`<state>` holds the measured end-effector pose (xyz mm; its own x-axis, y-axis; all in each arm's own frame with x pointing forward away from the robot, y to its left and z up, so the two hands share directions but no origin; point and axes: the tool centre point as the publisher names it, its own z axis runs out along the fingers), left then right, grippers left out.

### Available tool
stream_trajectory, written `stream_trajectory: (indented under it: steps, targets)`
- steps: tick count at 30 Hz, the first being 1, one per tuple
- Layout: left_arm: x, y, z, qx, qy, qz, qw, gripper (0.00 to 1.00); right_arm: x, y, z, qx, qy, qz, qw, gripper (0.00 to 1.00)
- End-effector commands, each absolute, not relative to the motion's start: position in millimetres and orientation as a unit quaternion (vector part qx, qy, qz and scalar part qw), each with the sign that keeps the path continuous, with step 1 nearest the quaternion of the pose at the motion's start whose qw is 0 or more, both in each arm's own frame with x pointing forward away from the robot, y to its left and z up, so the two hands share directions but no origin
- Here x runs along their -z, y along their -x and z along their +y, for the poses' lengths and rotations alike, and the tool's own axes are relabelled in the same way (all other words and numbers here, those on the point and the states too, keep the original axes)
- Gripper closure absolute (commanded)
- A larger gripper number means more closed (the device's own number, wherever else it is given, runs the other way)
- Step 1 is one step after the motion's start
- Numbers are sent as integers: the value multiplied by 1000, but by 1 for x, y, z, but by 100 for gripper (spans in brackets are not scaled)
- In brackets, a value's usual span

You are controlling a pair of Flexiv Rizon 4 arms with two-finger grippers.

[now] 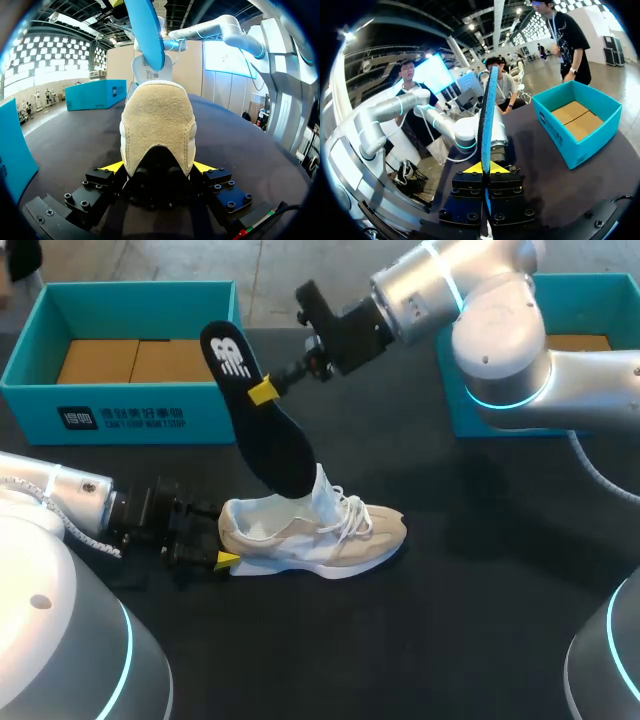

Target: Take the shoe out of the shoebox, open the shoe tongue, remove and reinsert the insole, then place the shoe into the shoebox

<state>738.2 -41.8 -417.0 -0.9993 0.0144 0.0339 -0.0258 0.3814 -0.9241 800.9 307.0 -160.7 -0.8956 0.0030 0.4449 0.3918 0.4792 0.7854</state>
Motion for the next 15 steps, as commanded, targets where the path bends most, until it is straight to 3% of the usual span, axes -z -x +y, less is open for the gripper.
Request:
stream_trajectory:
  steps: [1, 15]
  targets:
    - [420, -739, -42, -556, -4, -831, 18, 100, 153, -795, 302, 505, 139, -834, 173, 100]
    - [420, -739, -42, -556, -4, -831, 18, 100, 123, -797, 289, 515, 210, -821, 133, 100]
